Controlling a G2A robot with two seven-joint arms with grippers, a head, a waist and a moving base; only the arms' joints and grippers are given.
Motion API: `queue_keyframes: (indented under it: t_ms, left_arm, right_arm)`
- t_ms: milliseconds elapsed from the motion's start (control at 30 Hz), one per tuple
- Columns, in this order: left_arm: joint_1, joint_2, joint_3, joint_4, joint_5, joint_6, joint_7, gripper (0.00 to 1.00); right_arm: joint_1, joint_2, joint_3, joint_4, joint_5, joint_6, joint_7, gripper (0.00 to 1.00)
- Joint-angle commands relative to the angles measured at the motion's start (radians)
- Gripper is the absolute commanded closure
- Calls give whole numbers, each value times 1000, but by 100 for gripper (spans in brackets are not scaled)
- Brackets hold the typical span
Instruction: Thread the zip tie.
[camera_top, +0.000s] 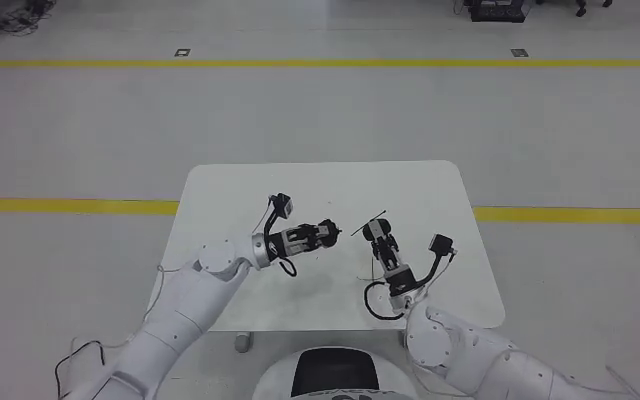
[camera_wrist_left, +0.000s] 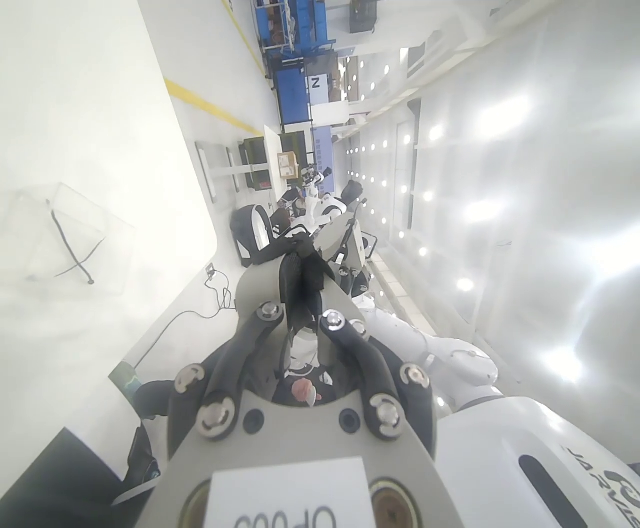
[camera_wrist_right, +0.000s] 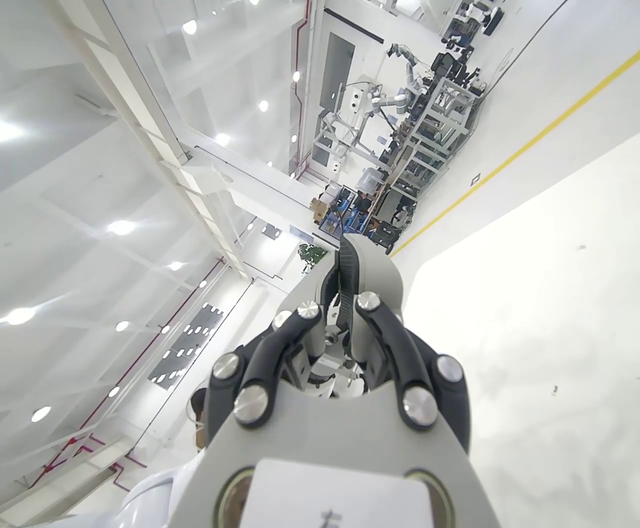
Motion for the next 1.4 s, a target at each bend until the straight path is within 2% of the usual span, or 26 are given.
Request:
queue_keyframes:
  t_ms: [0, 500, 1367]
  left_arm:
    - [7, -3, -14, -3, 5, 0, -7, 100]
    - [62, -26, -101, -33, 26, 0, -59, 100]
    - [62, -26, -101, -33, 26, 0, -59, 100]
  right_arm:
    - [-12, -6, 18, -4, -5, -1, 17, 100]
    - [-81, -55, 116, -10, -51, -1, 81, 100]
    - [-130, -152, 208, 50, -102, -1, 143, 100]
